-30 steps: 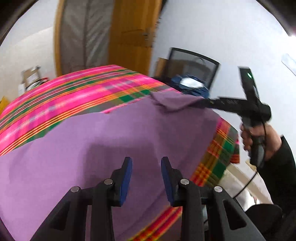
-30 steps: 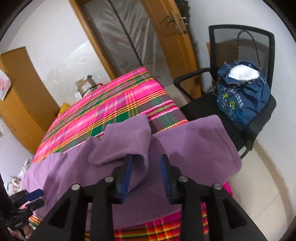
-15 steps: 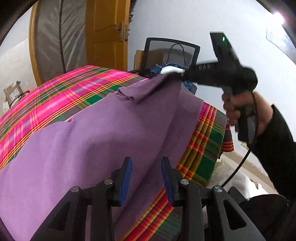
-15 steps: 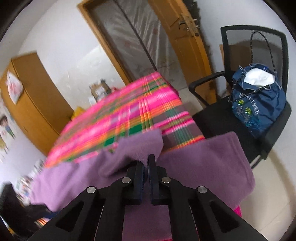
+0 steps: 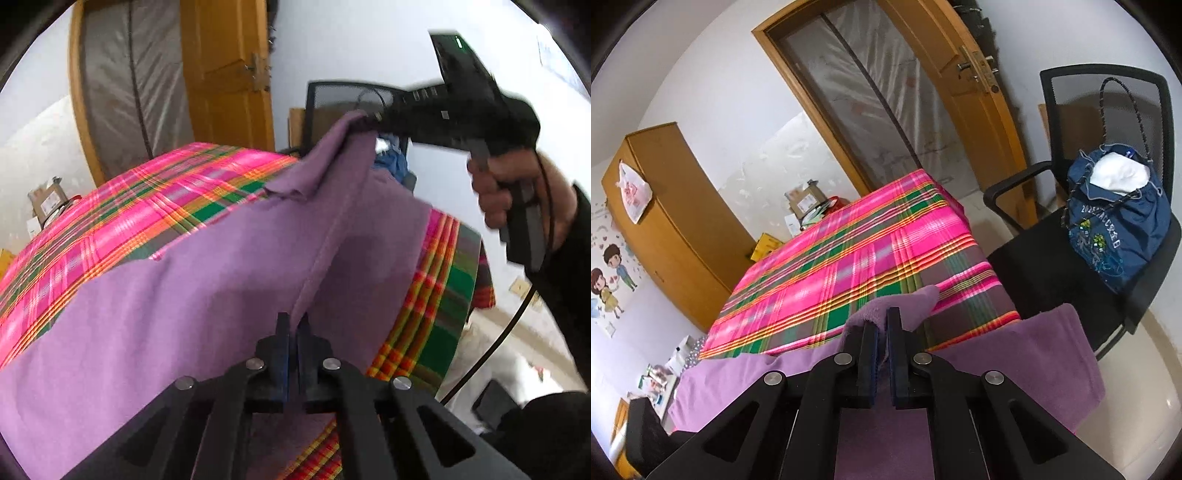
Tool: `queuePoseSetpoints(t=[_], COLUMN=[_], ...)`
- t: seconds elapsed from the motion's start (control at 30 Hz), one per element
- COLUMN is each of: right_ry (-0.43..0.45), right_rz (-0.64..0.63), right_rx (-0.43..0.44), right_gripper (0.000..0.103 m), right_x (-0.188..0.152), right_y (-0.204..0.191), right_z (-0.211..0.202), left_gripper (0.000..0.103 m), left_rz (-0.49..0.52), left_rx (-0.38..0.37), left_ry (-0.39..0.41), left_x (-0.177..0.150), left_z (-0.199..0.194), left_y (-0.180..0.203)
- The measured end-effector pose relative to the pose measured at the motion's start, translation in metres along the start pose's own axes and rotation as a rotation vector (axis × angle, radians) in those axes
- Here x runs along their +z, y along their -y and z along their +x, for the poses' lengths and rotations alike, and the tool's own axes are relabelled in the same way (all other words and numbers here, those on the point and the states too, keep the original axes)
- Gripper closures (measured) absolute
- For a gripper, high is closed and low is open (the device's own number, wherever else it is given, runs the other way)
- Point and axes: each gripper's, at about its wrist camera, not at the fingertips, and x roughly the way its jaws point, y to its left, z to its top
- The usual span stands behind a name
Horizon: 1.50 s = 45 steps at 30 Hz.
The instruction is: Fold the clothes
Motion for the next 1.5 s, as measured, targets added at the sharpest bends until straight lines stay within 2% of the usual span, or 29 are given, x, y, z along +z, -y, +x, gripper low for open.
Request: queuePoseSetpoints(t=[0.1, 0.23, 0.6, 0.97, 1.03, 1.1, 1.17, 1.27, 1.37, 1.5], right_ry=[0.024, 0.019, -0.06, -0.123, -0.127, -0.13, -0.132, -0.136, -0.14, -0.13], right_rz=[0.004, 0.032, 0.136, 0.127, 0.098, 0.067, 0.036, -0.01, -0.057, 0.039], right_rx=[0.006, -0.011, -0.096, -0.138, -0.164, -0.192, -0.22, -0.262, -0.304, -0.242], right_gripper=[0.099, 0.099, 0.099, 0.095, 0.089, 0.074, 0.068, 0.06, 0.058, 0.056], right_x=[0.001, -0.012, -0.063, -0.073, -0.074, -0.076, -0.077, -0.078, -0.08, -0.082], right_y=[0.0, 0.01, 0.048, 0.054, 0.052, 0.049, 0.047, 0.044, 0.041, 0.055], right_z=[-0.01, -0.019, -0.027, -0.022, -0.025, -0.028, -0.031, -0.036, -0.041, -0.052], left_gripper=[0.1, 0.1, 0.1, 0.098, 0.095, 0.095, 0.095, 0.095, 0.095, 0.095], left_rz=[-0.014, 0.003, -0.021, -0.088, -0.088, -0.084, -0.058, -0.071, -0.136, -0.224], left_rx=[-0.016, -0.069, -0.136, -0.207, -0.244, -0.325, -0.334, -0.318, -0.284, -0.23], left_ry=[0.047, 0.045, -0.073, -0.089, -0.084, -0.063, -0.036, -0.018, -0.015, -0.072], left_x=[0.007, 0.007, -0.018, -0.021, -0.019, -0.018, -0.017, -0.016, -0.017, -0.024], left_z=[-0.017, -0.024, -0.002, 0.001, -0.005, -0.016, -0.026, -0.033, -0.03, -0.01], left_y=[0.0, 0.007, 0.01, 0.002, 0.004, 0.005, 0.007, -0.002, -0.02, -0.039])
